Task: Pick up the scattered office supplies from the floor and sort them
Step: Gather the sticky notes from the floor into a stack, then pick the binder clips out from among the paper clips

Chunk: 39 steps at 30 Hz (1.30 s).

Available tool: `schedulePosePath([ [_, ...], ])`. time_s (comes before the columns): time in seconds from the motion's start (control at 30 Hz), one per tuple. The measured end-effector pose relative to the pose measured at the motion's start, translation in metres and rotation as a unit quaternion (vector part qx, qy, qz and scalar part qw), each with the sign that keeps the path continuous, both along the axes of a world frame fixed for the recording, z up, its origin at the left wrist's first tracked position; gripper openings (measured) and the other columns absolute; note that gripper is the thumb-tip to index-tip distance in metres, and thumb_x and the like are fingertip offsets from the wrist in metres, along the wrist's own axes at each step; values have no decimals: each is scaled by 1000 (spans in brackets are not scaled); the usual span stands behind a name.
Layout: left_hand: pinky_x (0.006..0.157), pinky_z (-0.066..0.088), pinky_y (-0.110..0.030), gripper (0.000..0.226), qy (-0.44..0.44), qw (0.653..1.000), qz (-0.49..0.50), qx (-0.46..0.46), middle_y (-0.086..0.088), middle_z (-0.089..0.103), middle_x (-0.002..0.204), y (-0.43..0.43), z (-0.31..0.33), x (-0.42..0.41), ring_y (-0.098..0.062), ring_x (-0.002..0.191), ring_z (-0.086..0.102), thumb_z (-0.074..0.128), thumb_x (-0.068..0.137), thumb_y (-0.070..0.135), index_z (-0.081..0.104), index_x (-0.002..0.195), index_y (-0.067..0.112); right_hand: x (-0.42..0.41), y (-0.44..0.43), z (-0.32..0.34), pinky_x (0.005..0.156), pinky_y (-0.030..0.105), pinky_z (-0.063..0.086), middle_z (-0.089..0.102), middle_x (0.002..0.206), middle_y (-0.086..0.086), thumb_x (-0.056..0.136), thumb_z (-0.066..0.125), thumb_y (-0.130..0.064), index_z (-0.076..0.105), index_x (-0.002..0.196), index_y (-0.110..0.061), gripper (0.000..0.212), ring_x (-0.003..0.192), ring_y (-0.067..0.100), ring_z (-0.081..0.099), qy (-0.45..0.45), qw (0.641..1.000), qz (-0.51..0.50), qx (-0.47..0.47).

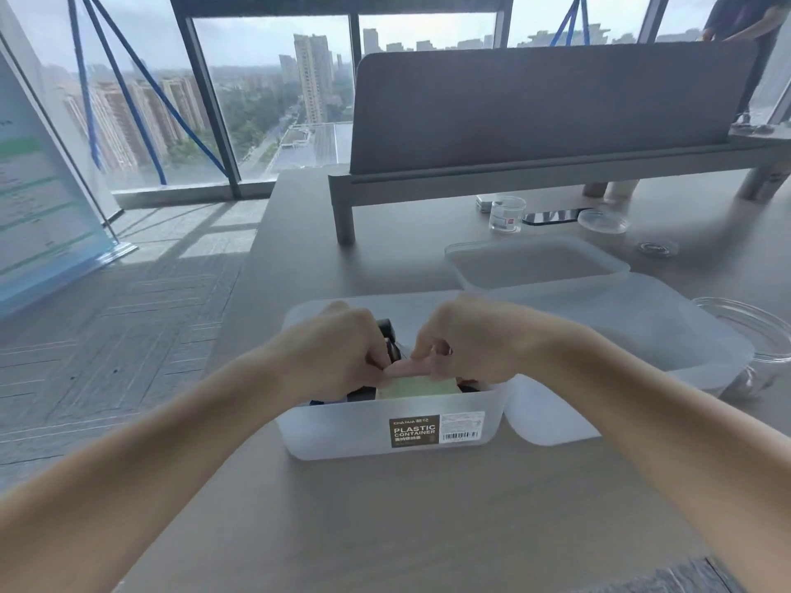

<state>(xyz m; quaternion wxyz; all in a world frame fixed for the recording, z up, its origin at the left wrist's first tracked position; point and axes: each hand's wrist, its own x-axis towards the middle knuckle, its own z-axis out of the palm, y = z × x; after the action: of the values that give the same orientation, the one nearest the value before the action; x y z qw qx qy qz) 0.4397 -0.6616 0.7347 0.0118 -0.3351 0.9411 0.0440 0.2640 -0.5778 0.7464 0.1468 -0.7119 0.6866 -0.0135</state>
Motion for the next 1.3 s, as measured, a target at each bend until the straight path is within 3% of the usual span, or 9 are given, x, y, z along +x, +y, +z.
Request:
schedulePosePath([
  [0.13,64,56,-32,38,-5,1000,3,-13,21,59,60,6,3,-6,-18,64,58,52,66,66,70,68,33,7,3,-7,50,23,31,46,63,-1,95,54,-51,56,63,-22,43,68,27,50,112,993,26,-34],
  [0.3,69,53,-30,19,61,998,11,-25,12,67,83,12,15,2,-19,77,64,70,81,50,75,89,34,-7,13,12,68,30,52,68,101,-5,92,63,-27,75,99,-30,14,87,19,63,110,983,27,-142],
  [0.43,70,53,-27,26,141,989,-28,-21,15,69,86,34,37,1,-4,73,62,71,84,49,75,100,29,-26,59,45,63,13,41,67,90,-15,89,72,-31,75,102,-28,14,68,-5,53,25,973,-34,-229],
  [0.57,57,46,-12,26,210,969,-130,-6,15,69,82,90,55,-26,3,66,61,72,85,46,75,101,26,-34,136,48,65,10,40,65,84,-18,86,74,-33,74,102,-27,17,70,-6,56,16,966,-96,-240],
  [0.73,69,57,-29,22,206,944,-249,70,19,68,78,188,36,-84,1,70,64,68,83,50,73,96,34,-45,275,28,70,23,50,64,82,-18,88,72,-38,73,105,-25,21,76,1,61,23,950,-225,-213],
  [0.83,58,50,-19,6,161,919,-343,111,23,65,74,264,-5,-122,8,63,62,69,85,42,71,90,39,-49,377,-8,71,20,46,61,81,-19,91,68,-38,72,105,-25,19,77,0,60,35,929,-327,-168],
  [0.97,66,55,-21,10,67,882,-435,167,18,67,79,373,-79,-168,-3,70,65,67,91,29,73,97,33,-52,507,-86,80,31,52,59,83,-15,92,64,-36,71,106,-25,19,84,10,61,24,883,-461,-83],
  [1.1,66,55,-21,19,-37,858,-467,211,17,68,77,454,-160,-209,-13,73,69,61,89,17,75,90,30,-56,604,-181,83,34,51,61,88,-12,93,63,-37,72,102,-26,17,93,16,63,-75,813,-577,-26],
  [1.3,58,47,-22,32,-130,832,-431,325,8,67,63,522,-278,-268,-7,57,62,59,97,31,66,67,26,-67,688,-310,76,36,49,67,81,-3,100,50,-43,69,85,-18,35,83,22,64,-247,635,-731,-47],
])
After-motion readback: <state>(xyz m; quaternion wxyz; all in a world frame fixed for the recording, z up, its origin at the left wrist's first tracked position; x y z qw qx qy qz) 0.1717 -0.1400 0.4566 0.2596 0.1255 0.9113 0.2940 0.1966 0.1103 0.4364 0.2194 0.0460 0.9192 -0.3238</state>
